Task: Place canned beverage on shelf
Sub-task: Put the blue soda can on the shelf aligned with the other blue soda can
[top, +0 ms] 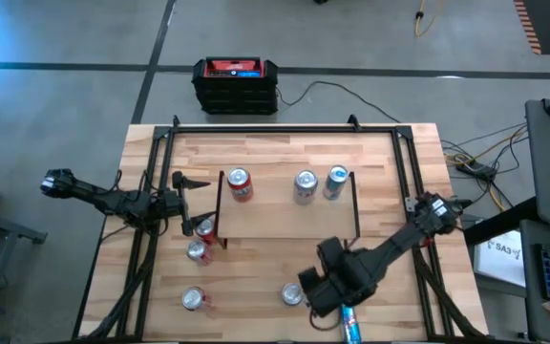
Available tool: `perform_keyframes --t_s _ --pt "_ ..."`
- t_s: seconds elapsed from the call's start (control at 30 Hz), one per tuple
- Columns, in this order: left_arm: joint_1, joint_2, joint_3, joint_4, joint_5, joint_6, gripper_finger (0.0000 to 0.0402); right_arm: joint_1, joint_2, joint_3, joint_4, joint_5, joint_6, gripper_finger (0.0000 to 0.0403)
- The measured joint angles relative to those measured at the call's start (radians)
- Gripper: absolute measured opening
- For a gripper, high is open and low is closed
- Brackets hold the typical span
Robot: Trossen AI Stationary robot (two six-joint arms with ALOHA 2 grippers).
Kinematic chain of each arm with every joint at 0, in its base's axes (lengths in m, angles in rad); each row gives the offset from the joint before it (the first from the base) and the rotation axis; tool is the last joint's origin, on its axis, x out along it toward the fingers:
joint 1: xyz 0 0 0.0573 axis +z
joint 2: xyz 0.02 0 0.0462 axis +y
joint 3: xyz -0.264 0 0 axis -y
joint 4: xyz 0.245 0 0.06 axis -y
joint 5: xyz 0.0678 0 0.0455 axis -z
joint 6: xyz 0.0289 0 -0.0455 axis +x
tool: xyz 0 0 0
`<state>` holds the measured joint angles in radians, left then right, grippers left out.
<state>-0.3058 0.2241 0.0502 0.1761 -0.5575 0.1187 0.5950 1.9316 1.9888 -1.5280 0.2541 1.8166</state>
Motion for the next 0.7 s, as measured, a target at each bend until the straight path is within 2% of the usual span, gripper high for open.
perform_keyframes --t_s 0.13,0.23,0.3,0.4,0.57,0.7 --pt "0.0 0.0 0.0 0.0 0.0 0.0 0.04 0.039 0.0 0.006 0.014 -0.258 -0.06 0.0369" --pt "0.0 0.0 0.0 0.0 0.0 0.0 0.04 0.081 0.0 0.006 0.039 -0.363 -0.051 0.0369" --pt "0.0 0.0 0.0 0.0 0.0 0.0 0.04 0.113 0.0 0.006 0.066 -0.397 -0.029 0.0368" --pt "0.0 0.0 0.0 0.0 0.0 0.0 0.04 0.165 0.001 0.003 0.108 -0.398 0.024 0.0368" --pt "0.0 0.0 0.0 0.0 0.0 0.0 0.04 0.229 0.028 -0.017 0.108 -0.278 0.129 0.0368" --pt "0.0 0.0 0.0 0.0 0.0 0.0 0.04 0.236 0.059 -0.038 0.108 -0.251 0.183 0.0368"
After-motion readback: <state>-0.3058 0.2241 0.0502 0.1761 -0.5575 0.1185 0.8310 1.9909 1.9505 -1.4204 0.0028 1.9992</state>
